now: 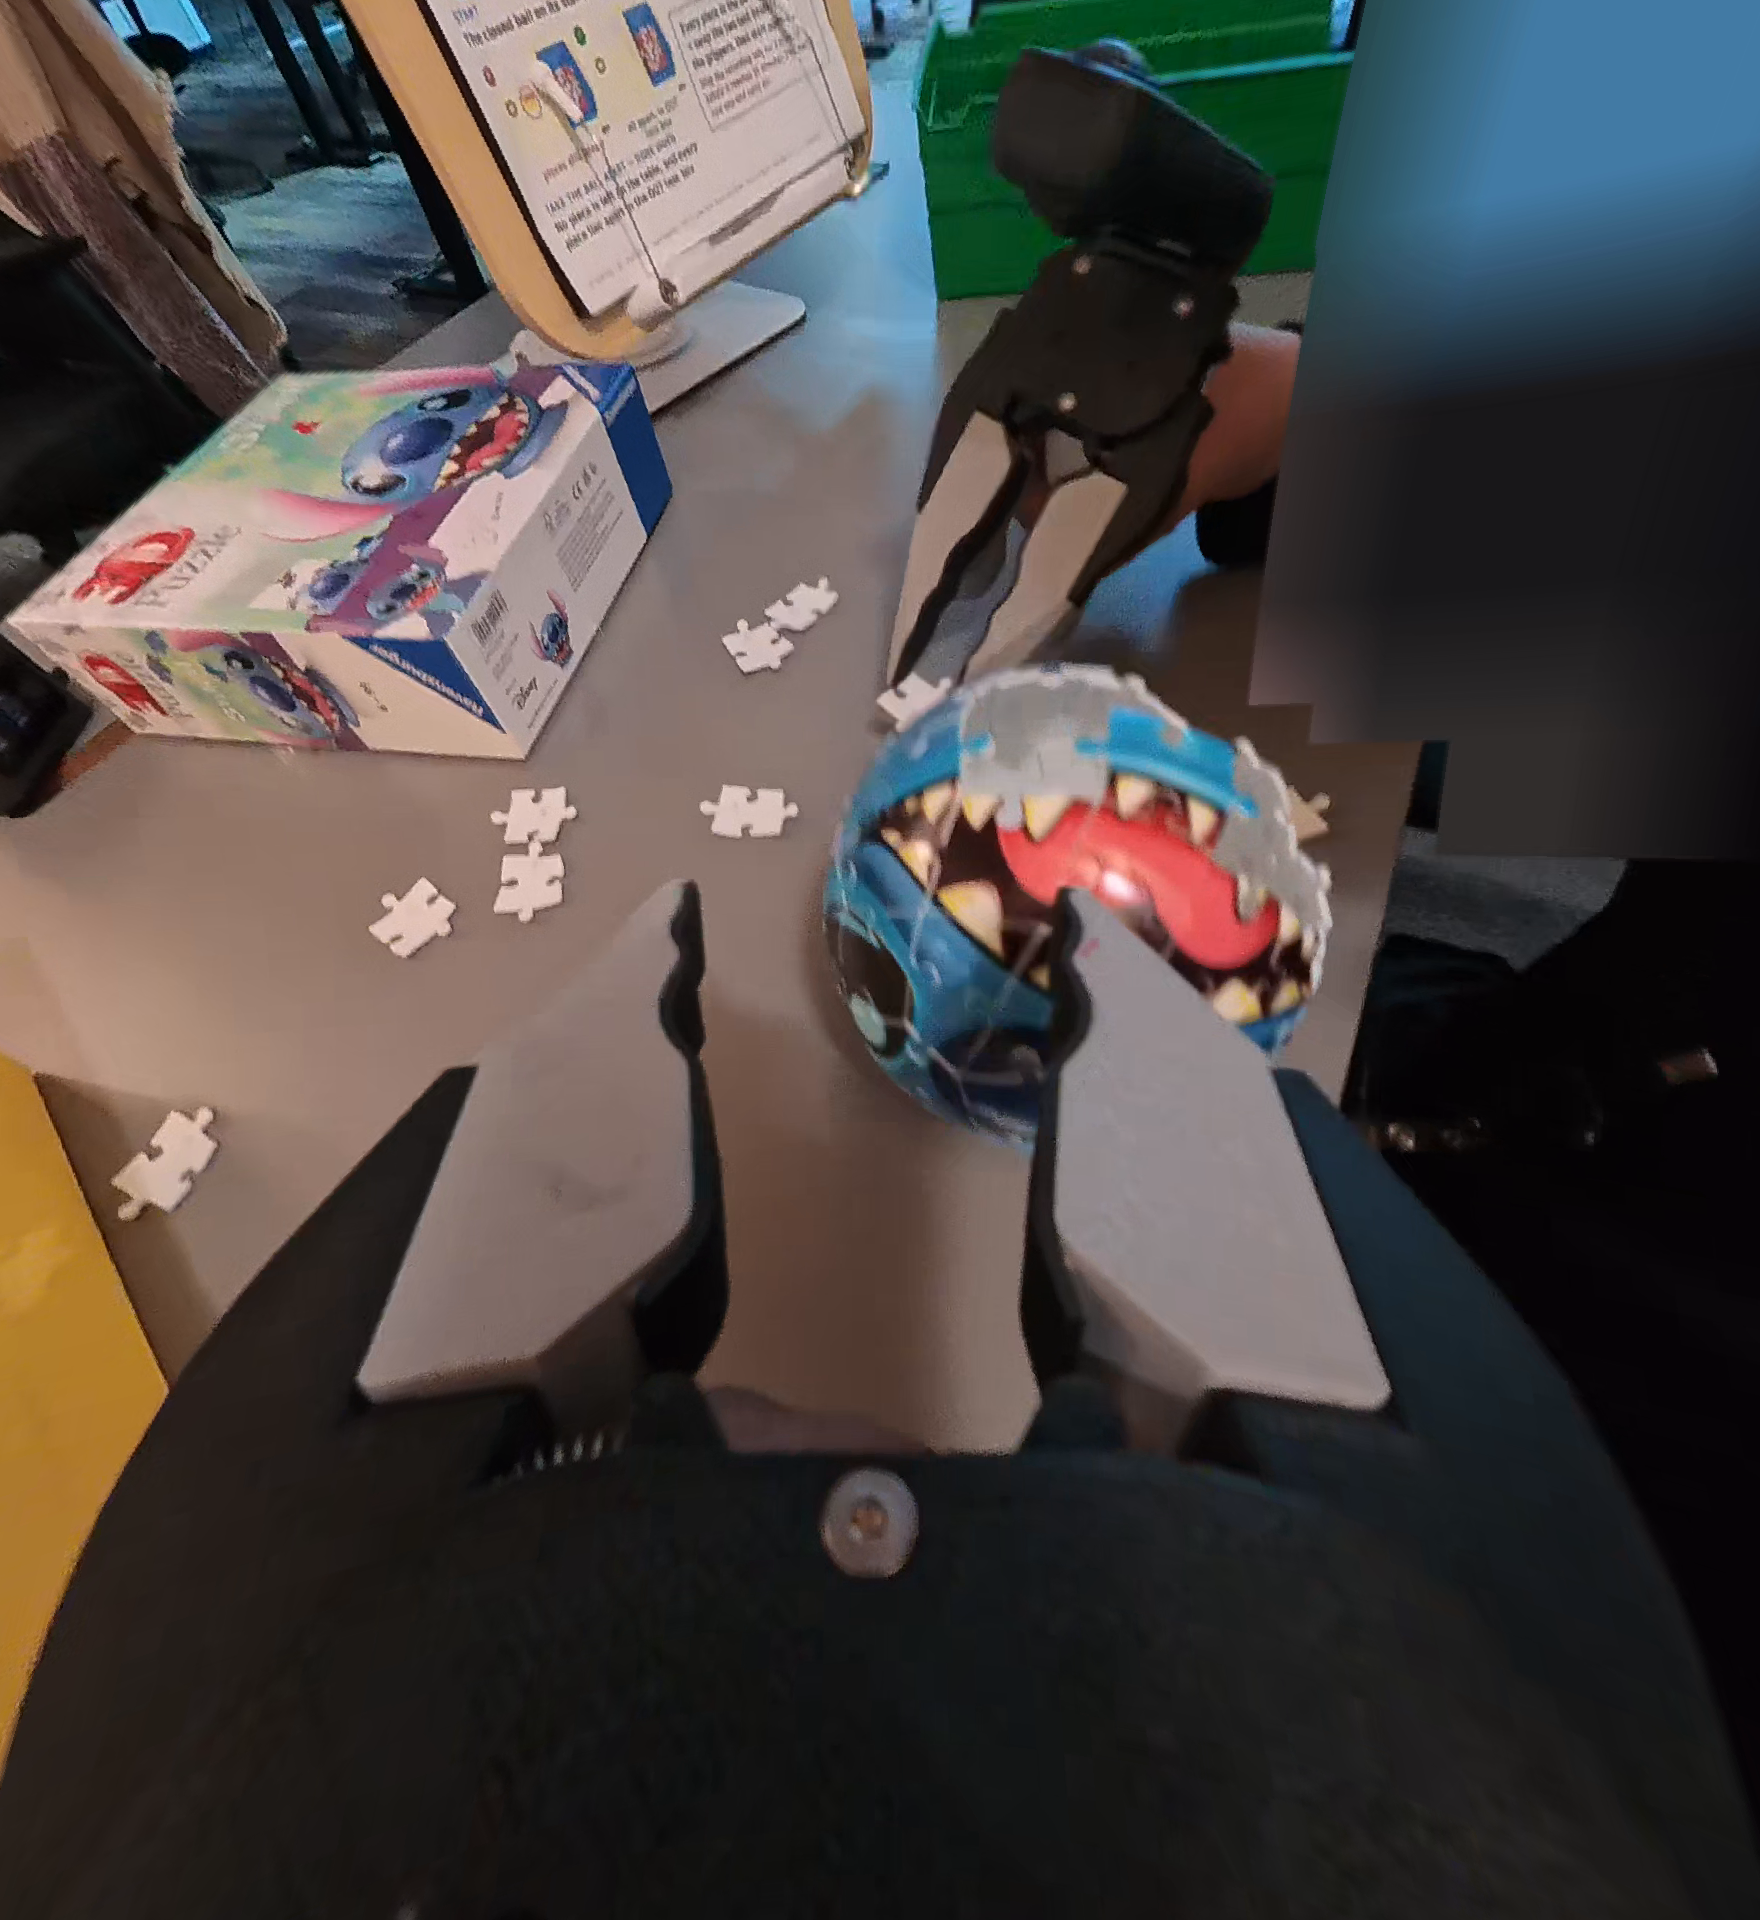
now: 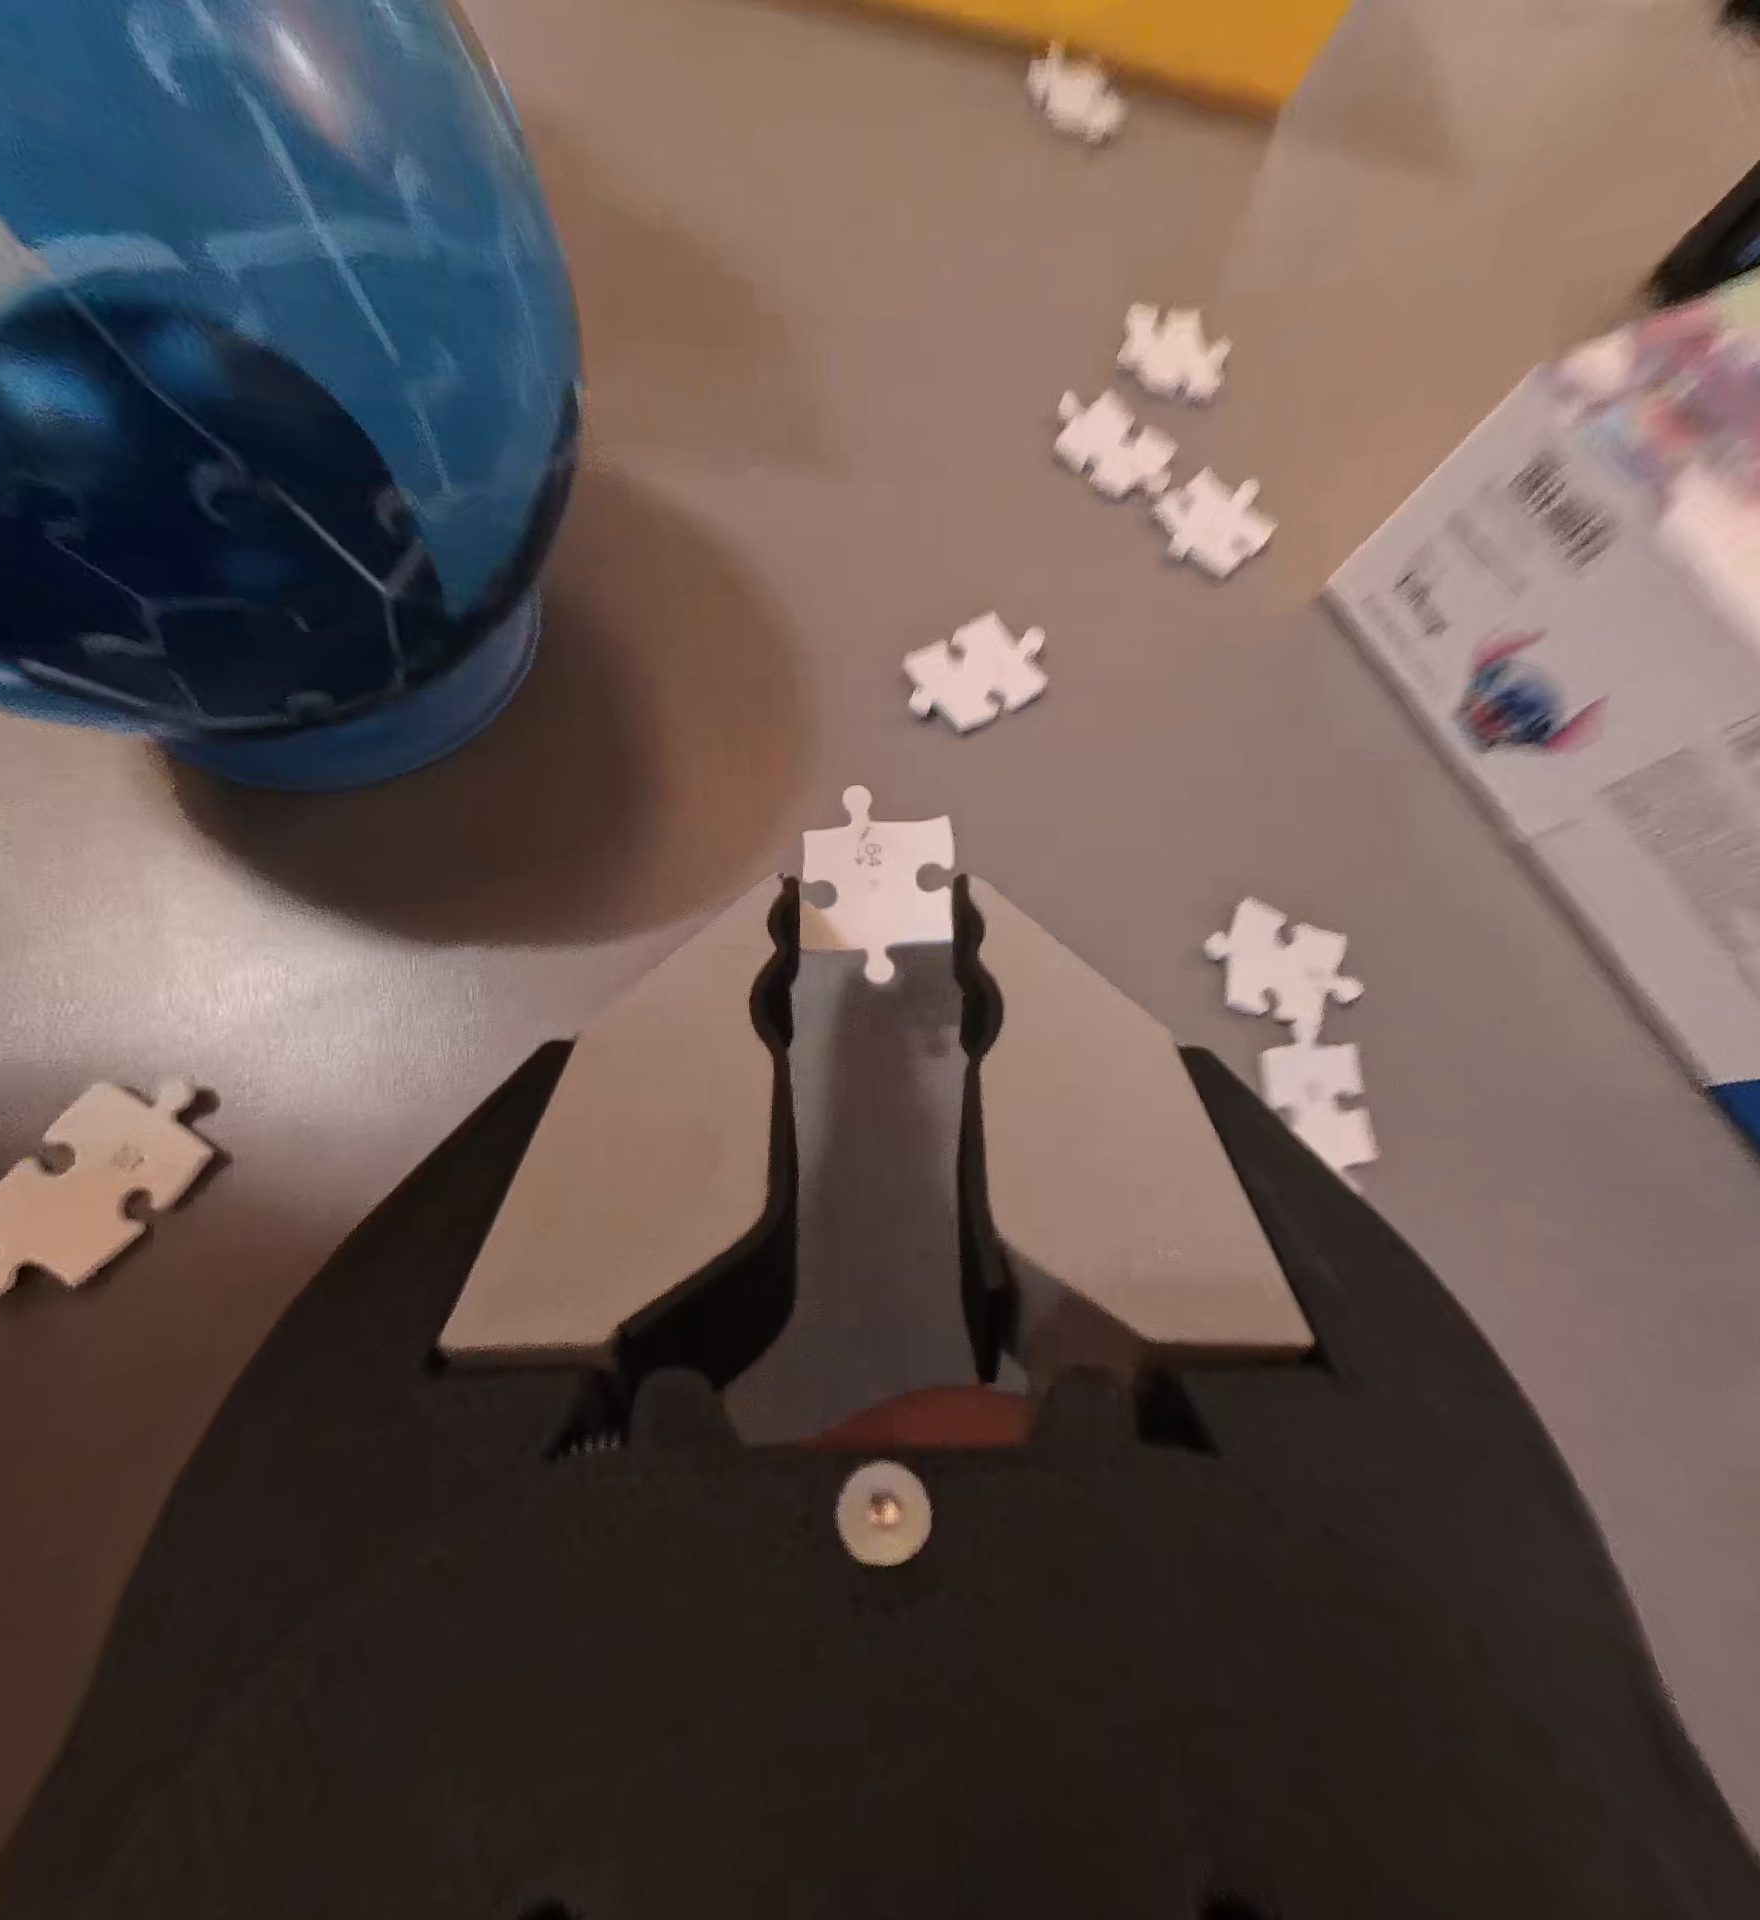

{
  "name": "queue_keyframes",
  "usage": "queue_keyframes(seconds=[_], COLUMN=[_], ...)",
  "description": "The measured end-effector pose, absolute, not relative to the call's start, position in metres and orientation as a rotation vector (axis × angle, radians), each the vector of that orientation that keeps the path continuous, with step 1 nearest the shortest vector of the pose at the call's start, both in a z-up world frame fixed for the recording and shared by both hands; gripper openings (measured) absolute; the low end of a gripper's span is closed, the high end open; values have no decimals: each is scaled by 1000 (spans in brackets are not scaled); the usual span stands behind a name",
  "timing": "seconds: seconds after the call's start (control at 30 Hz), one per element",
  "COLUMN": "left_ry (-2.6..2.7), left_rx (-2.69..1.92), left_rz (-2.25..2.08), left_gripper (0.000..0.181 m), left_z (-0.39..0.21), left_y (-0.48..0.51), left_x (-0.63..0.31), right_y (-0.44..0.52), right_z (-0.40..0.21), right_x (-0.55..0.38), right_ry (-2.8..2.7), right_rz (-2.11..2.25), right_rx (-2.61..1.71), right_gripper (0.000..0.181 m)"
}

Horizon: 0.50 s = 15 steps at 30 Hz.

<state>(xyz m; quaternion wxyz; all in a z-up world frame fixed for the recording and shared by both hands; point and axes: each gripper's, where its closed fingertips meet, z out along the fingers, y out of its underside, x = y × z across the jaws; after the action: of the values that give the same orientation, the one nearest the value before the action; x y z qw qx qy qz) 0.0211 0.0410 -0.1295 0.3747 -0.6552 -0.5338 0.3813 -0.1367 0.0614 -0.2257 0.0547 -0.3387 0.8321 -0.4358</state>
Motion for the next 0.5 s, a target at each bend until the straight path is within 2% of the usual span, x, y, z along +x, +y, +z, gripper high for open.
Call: queue_keyframes(seconds=[0.2, 0.5], left_ry=[-1383, -1365], left_rx=[-1689, -1749], left_rz=[809, 365], left_gripper=[50, 49], left_z=[-103, -125], left_y=[42, 70], left_x=[-33, -89], right_y=[60, 64], right_z=[-166, -135], right_x=[-112, -99], right_ry=[2454, 2430], right_rz=[-1641, -1840], right_rx=[-1202, -1308], right_gripper=[26, 26])
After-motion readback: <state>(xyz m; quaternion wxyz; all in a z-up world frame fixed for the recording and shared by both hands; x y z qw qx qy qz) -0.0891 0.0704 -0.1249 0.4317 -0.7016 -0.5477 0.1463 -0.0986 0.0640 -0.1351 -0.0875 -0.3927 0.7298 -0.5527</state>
